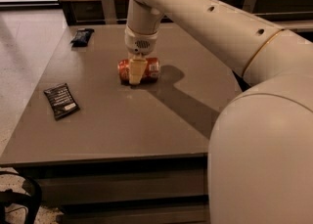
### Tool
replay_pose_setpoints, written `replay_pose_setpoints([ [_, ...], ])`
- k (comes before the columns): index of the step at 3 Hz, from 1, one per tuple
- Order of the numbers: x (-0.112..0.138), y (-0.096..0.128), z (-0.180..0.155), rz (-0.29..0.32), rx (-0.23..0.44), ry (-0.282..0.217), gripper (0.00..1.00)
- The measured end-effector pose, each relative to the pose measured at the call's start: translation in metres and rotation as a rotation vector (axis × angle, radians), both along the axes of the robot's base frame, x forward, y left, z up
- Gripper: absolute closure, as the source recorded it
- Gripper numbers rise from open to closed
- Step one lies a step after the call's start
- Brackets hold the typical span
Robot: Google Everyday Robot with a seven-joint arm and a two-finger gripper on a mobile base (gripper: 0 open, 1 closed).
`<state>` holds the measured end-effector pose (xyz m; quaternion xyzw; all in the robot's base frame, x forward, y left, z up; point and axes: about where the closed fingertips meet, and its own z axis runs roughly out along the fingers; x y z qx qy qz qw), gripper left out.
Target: Place coke can upright
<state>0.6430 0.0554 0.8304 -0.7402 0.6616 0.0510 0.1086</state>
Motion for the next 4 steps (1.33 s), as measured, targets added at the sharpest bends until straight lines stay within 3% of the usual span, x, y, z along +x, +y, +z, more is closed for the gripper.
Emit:
replay_pose_setpoints([
  [1, 0.0007, 0.0014, -0.0022, 0.001, 0.001, 0.000, 0.85],
  [2, 0.0013, 0.0026, -0.0043, 0.002, 0.002, 0.001, 1.00],
  [4, 0.0013, 0.0026, -0.0040, 0.002, 0.002, 0.001, 1.00],
])
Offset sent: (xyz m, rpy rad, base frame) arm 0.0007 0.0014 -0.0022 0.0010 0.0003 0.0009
